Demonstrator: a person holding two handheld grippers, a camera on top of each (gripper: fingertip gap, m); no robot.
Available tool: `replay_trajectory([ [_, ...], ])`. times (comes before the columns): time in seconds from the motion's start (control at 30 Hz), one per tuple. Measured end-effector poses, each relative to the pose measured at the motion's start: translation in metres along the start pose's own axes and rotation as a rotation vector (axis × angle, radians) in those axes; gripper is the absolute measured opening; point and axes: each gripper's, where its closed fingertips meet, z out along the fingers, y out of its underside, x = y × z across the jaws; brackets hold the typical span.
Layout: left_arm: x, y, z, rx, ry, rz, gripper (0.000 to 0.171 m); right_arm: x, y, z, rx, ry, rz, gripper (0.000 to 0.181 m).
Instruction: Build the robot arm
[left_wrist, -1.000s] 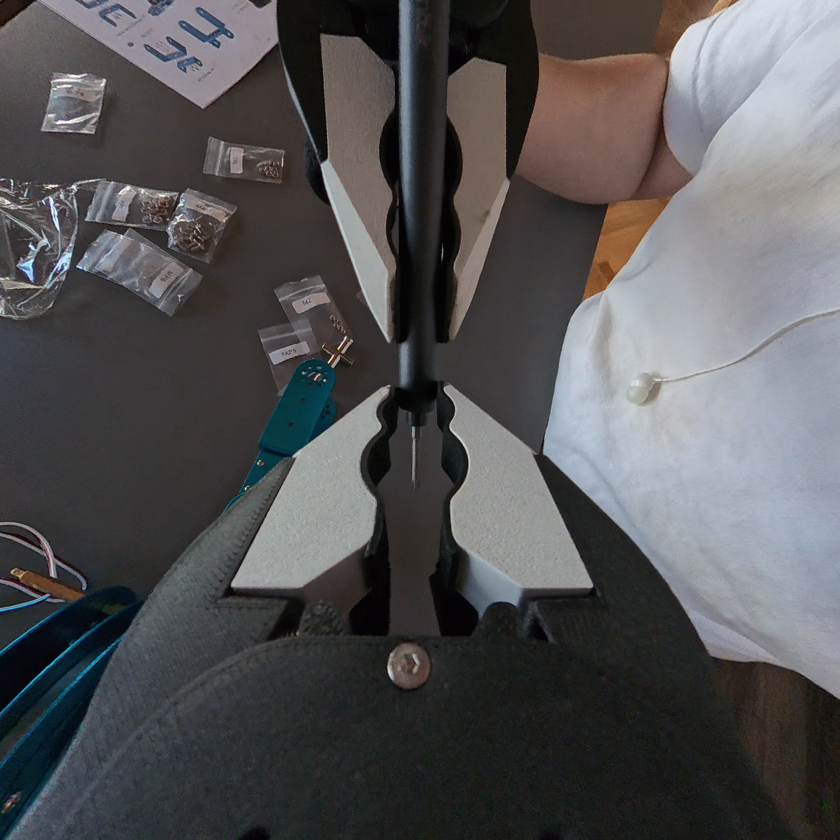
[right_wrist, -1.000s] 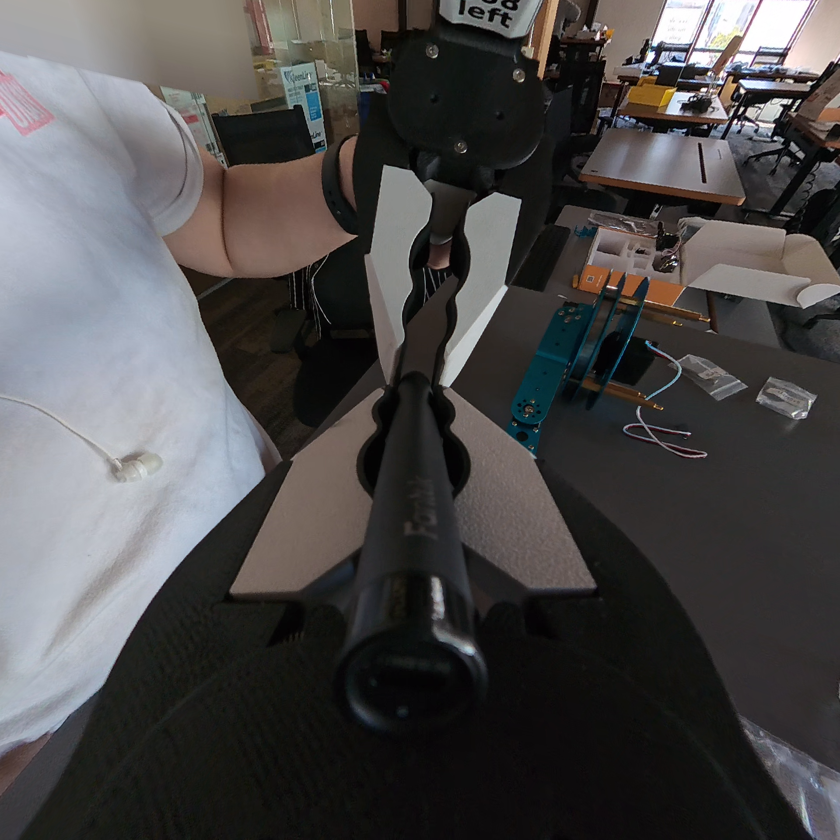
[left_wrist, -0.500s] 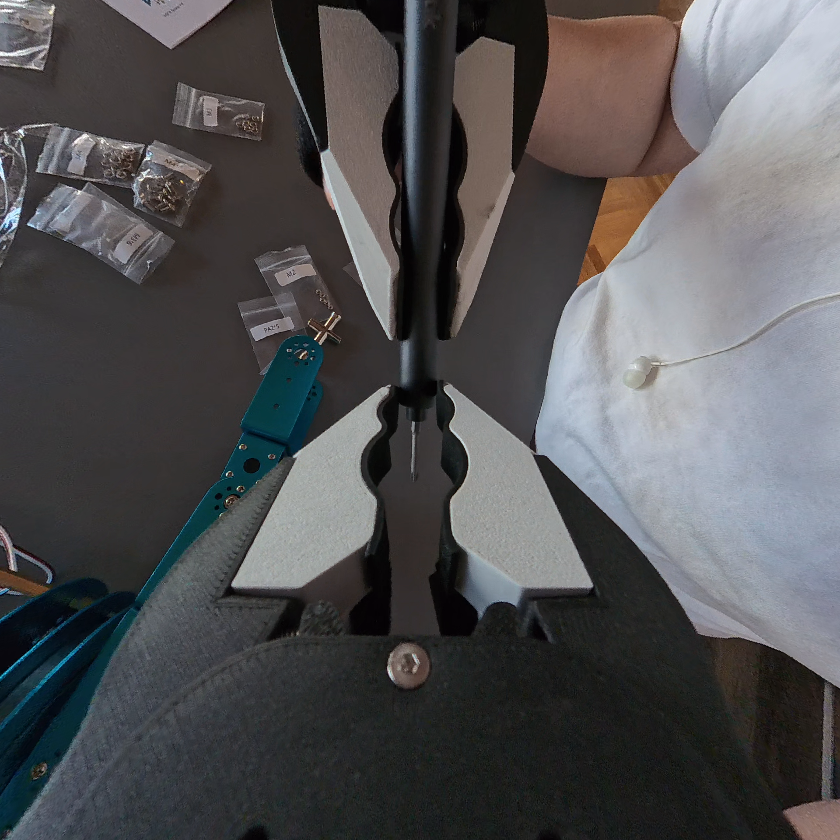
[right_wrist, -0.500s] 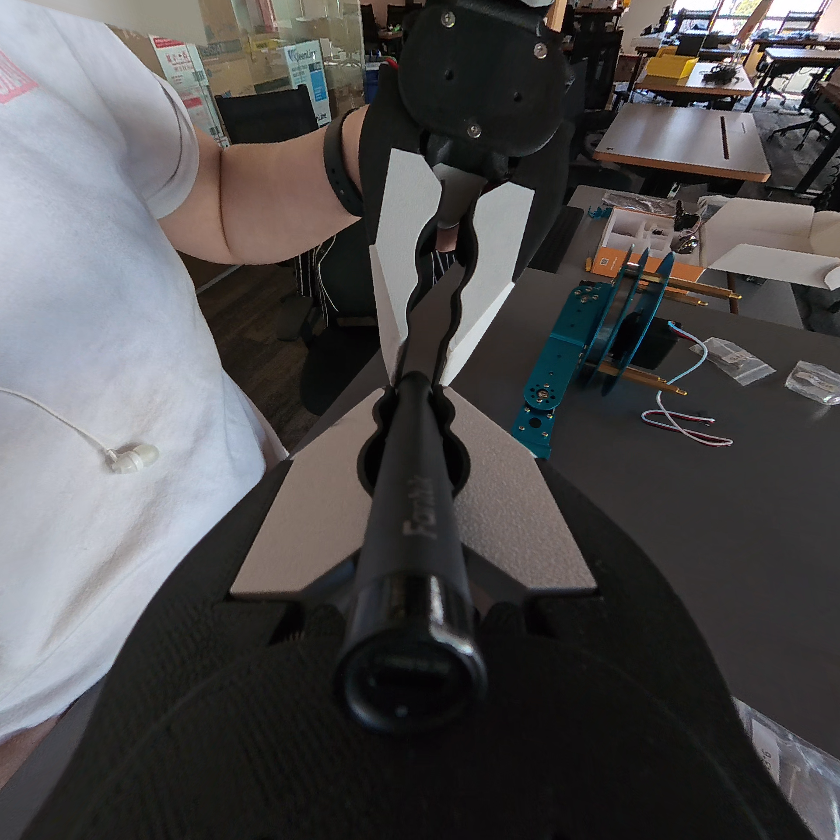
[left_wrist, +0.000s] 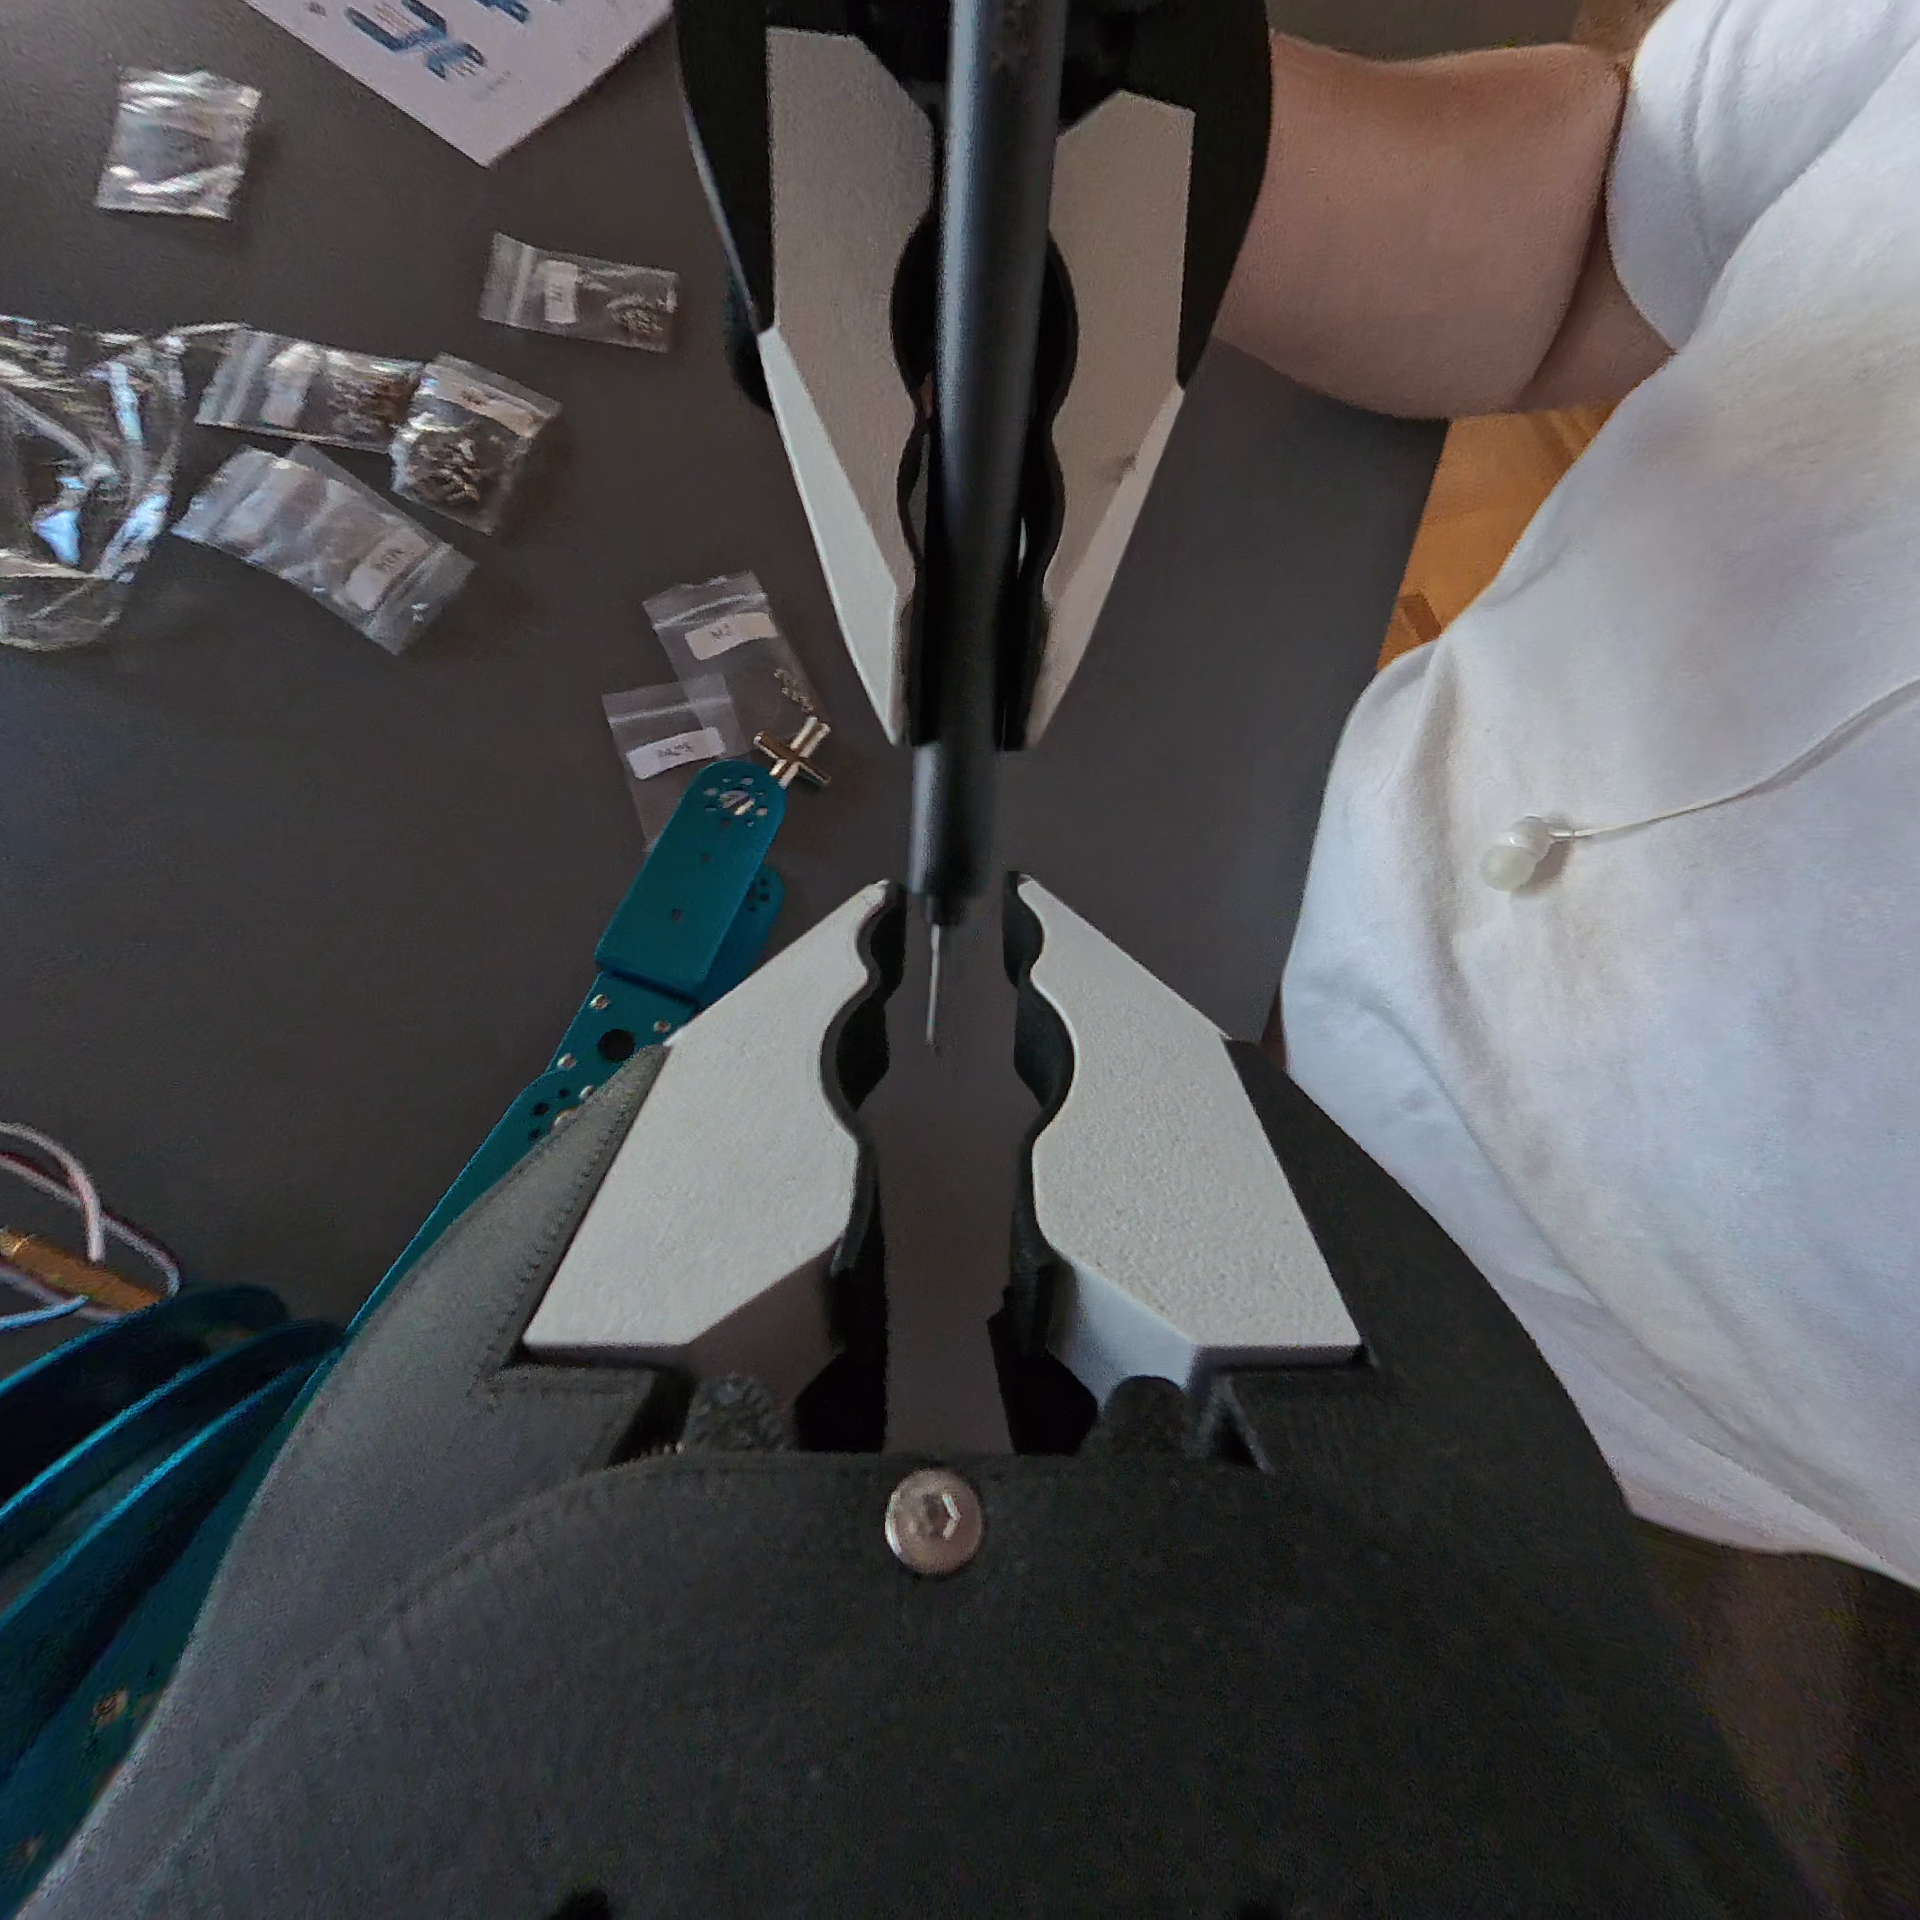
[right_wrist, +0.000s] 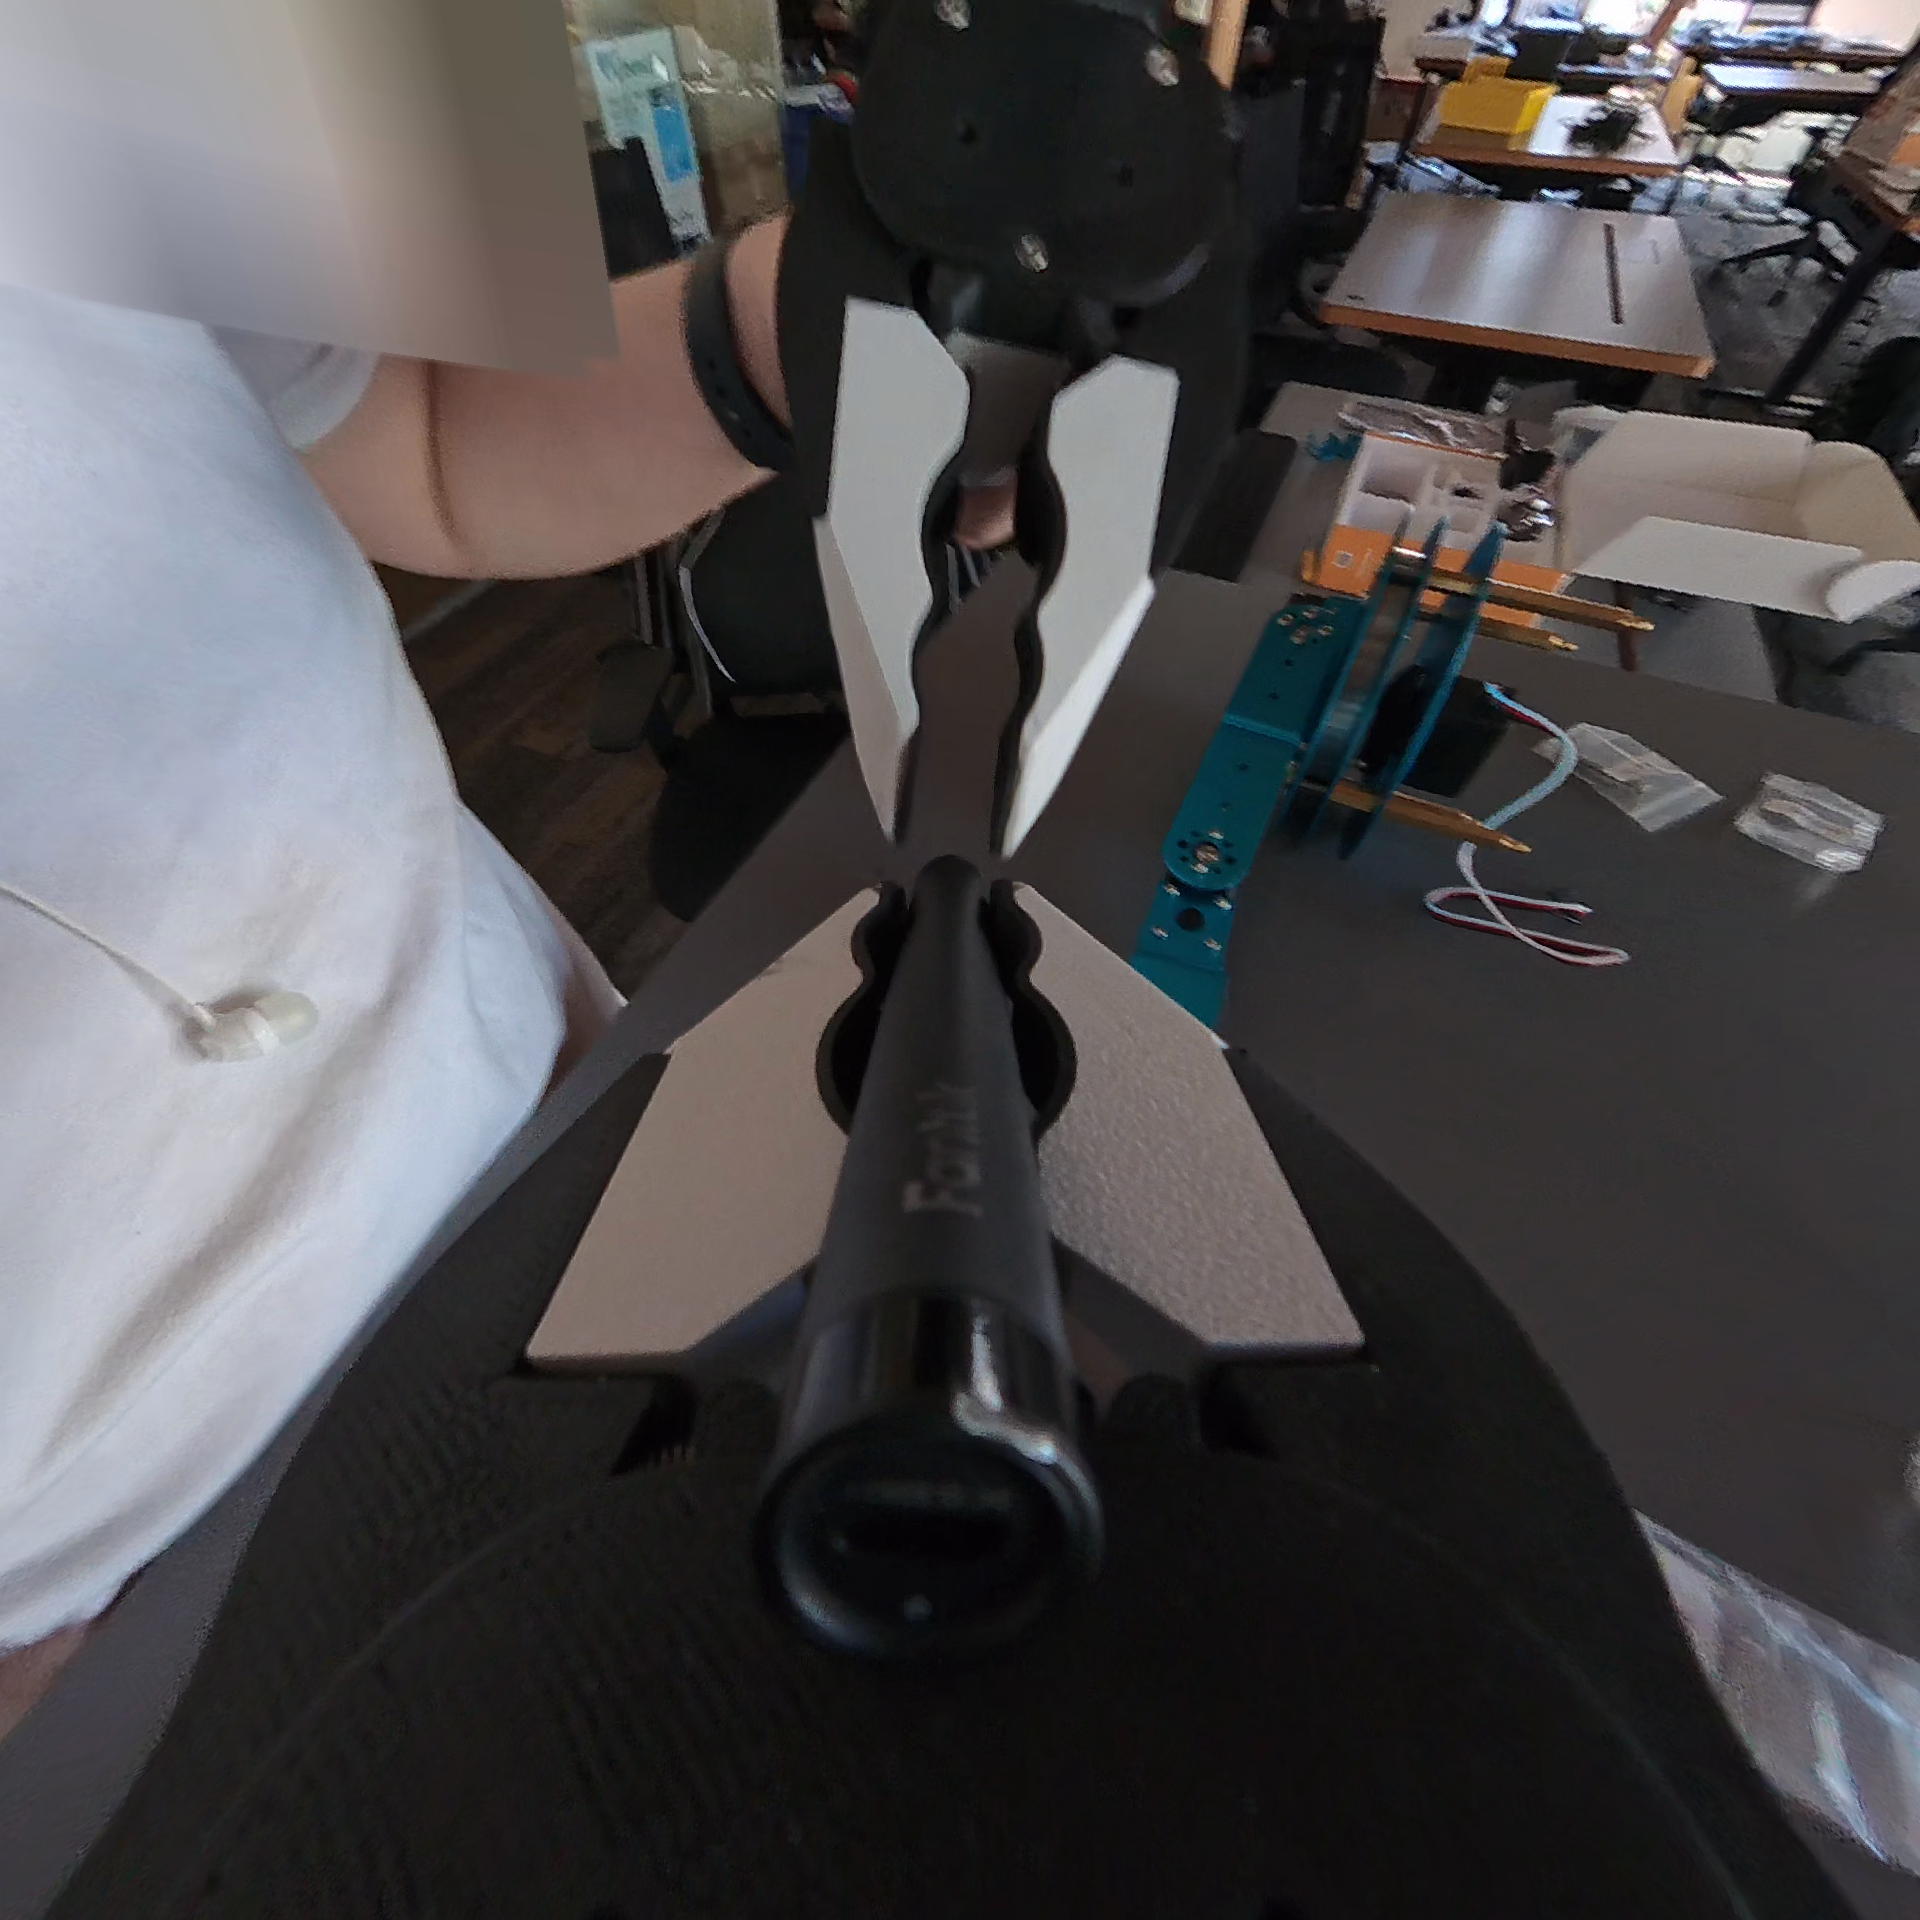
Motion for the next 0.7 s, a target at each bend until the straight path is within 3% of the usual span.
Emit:
replay_trajectory([
  [0.1, -0.017, 0.004, -0.026, 0.137, -0.139, -0.057, 0.032, 0.015, 0.008, -0.016, -0.082, 0.101, -0.054, 0.017],
  [0.3, -0.043, 0.043, -0.055, 0.325, -0.427, -0.066, 0.039, 0.030, 0.011, -0.038, -0.168, 0.175, -0.035, 0.017],
  [0.5, -0.063, 0.071, -0.041, 0.290, -0.505, -0.112, 0.032, 0.042, -0.010, -0.021, -0.153, 0.198, -0.057, 0.018],
  [0.7, -0.072, 0.083, -0.009, 0.340, -0.519, -0.212, 0.043, 0.058, -0.015, -0.003, -0.204, 0.130, 0.015, 0.018],
])
